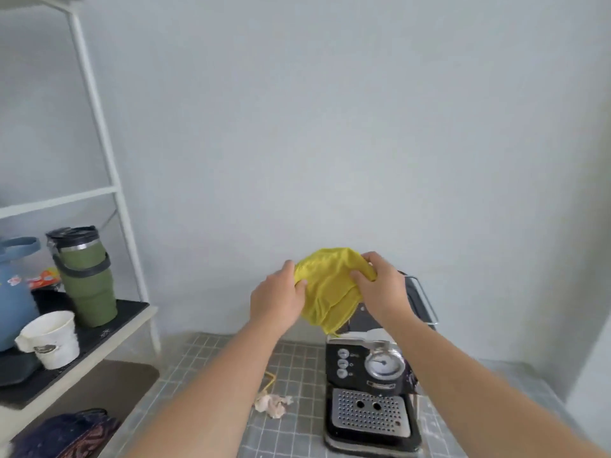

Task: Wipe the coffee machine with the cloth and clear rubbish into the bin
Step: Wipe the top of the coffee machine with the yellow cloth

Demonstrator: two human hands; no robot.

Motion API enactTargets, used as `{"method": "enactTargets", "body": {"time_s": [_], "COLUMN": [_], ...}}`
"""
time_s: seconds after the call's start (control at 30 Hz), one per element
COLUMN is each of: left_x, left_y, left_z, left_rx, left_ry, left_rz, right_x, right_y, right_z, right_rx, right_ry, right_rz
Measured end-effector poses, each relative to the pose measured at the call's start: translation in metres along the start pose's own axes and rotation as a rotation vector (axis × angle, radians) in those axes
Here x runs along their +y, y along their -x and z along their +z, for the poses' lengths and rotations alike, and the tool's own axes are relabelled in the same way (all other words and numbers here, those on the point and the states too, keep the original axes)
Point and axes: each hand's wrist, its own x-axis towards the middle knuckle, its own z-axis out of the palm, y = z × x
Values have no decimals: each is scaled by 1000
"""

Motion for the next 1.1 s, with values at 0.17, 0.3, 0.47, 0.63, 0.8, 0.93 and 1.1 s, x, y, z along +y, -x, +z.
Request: {"method": "enactTargets", "body": {"time_s": [0.17, 0.3, 0.47, 0.63, 0.8, 0.93, 1.1], "left_x": [62, 74, 48, 21, 16, 13, 12], "left_y": [-9, -6, -14, -27, -32, -32, -32], "left_z": [34, 61, 79, 94, 103, 104, 114], "left_rx": [-82, -143, -117, -288, -495, -490, -462], "left_ry": [86, 151, 191, 195, 396, 417, 616], "left_rz": [113, 139, 85, 96, 93, 120, 53], "right_x": [26, 47, 58, 65, 76, 80, 70], "right_y": [-18, -27, -34, -26, -43, -71, -58], "right_z": [-67, -81, -56, -5, 1, 12, 24], "right_rx": [139, 142, 32, -387, -446, -467, -606], "right_ry": [39, 143, 778, 838, 841, 841, 1024], "right_rz": [81, 169, 130, 210, 277, 246, -110]}}
